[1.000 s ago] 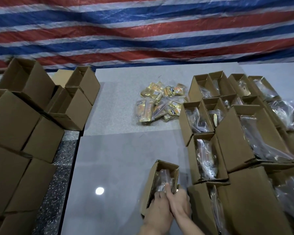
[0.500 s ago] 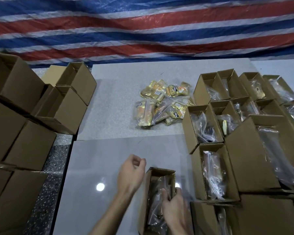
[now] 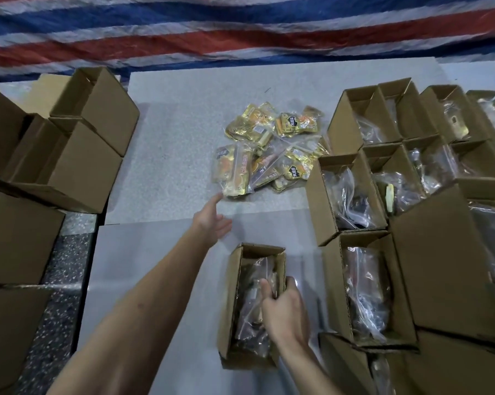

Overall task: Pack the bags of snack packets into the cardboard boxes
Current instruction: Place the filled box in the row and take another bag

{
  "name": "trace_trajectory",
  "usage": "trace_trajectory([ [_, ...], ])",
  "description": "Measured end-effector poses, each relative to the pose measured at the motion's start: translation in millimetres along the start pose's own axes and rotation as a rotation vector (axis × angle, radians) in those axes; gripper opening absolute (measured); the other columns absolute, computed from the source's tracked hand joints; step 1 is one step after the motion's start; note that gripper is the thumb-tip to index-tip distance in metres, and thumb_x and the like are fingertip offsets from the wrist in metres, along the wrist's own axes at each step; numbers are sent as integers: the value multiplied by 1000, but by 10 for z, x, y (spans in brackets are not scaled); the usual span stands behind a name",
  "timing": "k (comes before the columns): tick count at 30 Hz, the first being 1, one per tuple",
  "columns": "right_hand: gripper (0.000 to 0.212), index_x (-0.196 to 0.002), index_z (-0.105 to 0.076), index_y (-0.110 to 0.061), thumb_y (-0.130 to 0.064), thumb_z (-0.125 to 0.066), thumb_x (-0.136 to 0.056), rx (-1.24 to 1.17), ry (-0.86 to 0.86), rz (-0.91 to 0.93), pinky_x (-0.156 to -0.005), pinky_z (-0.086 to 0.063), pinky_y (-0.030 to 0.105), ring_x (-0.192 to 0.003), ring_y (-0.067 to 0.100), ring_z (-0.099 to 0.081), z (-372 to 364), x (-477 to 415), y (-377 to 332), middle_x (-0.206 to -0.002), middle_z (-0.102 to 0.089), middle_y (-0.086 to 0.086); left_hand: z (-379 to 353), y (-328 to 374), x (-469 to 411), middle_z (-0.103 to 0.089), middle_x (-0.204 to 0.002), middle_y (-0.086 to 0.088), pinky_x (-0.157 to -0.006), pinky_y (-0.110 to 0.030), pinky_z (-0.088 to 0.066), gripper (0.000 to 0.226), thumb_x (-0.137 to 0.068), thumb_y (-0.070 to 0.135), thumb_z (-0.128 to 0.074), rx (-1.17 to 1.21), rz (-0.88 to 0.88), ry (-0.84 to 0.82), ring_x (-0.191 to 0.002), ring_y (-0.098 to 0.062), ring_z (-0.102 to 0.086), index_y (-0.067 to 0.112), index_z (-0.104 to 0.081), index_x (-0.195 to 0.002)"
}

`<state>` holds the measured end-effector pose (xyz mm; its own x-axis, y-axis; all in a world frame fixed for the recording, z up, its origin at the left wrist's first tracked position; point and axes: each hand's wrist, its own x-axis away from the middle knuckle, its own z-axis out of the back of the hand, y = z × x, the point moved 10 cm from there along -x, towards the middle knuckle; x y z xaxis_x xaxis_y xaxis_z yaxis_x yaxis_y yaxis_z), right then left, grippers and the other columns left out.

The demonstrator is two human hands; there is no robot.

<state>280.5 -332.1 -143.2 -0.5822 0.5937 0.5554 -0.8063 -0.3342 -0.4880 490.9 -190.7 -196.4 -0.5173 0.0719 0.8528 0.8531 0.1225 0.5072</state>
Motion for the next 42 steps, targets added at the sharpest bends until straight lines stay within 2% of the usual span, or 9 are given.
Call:
trace_trajectory([
  [4, 38, -103, -50, -26, -62, -48, -93, -1, 4, -19, -78, -57, 44, -85, 24, -67, -4, -107, -42, -94, -67, -1, 7, 102, -250, -50, -104, -8, -77, -37, -51, 89, -79, 50, -78, 153, 26, 4, -87, -24, -57, 3, -37, -142],
  [7, 37, -105, -50, -26, -61, -48, -93, 5, -13, 4, -78, -57, 43, -85, 23, -67, -35, -147, -114, -94, -67, 0, -5, 227, -400, -53, -133, -10, -91, -40, -51, 95, -77, 52, -79, 201, 48, -5, -109, -29, -60, 4, -35, -146],
  [13, 30, -98, -42, -31, -60, -51, -93, 32, 20, 39, -70, -48, 34, -83, 20, -59, -27, -127, -236, -92, -60, -8, -52, 511, -493, -64, -112, -9, -62, -40, -61, 50, -79, 19, -84, 176, -71, 68, -80, -28, -72, 5, -52, -115],
  [15, 33, -104, -44, -30, -60, -50, -93, 53, 21, 35, -69, -45, 32, -91, 22, -63, -23, -123, -249, -98, -62, -7, -120, 483, -496, -62, -111, -12, -67, -41, -61, 37, -82, 14, -80, 140, -44, 45, -84, -30, -70, 6, -52, -106],
  [21, 29, -98, -41, -32, -60, -49, -94, 33, 10, 25, -70, -47, 34, -91, 21, -63, -22, -144, -229, -86, -53, -12, -180, 337, -346, -58, -98, -17, -53, -38, -58, 27, -94, 8, -60, 160, -38, -21, -79, -32, -67, 4, -50, -119],
  [26, 36, -100, -47, -26, -61, -49, -93, 34, 4, 0, -78, -51, 38, -96, 27, -64, 9, -144, -172, -100, -65, -1, -12, 311, -119, -63, -102, -17, -48, -41, -57, 17, -98, 4, -54, 253, -136, -1, -80, -35, -70, 1, -54, -115],
  [35, 30, -94, -48, -30, -60, -50, -93, -36, -45, -26, -79, -56, 42, -80, 17, -66, -39, -15, -112, -88, -65, -8, 455, 246, 203, -61, -121, -28, -89, -64, -52, 13, -97, 3, -53, 84, -315, 134, -105, -46, -65, 1, -53, -109],
  [39, 40, -104, -50, -29, -63, -60, -85, -89, -169, -6, -83, -54, 39, -91, 18, -65, -119, 108, -101, -97, -65, -9, 635, 120, 382, -62, -116, -25, -92, -65, -50, 9, -97, 0, -51, 96, -330, 126, -108, -47, -63, 8, -55, -98],
  [42, 50, -116, -50, -28, -41, -77, -76, -235, -368, 4, -87, -54, 34, -94, 10, -67, -237, 270, -98, -104, -67, -9, 734, 2, 461, -62, -121, -24, -91, -62, -52, 16, -98, -1, -50, 132, -324, 83, -108, -44, -63, 6, -57, -110],
])
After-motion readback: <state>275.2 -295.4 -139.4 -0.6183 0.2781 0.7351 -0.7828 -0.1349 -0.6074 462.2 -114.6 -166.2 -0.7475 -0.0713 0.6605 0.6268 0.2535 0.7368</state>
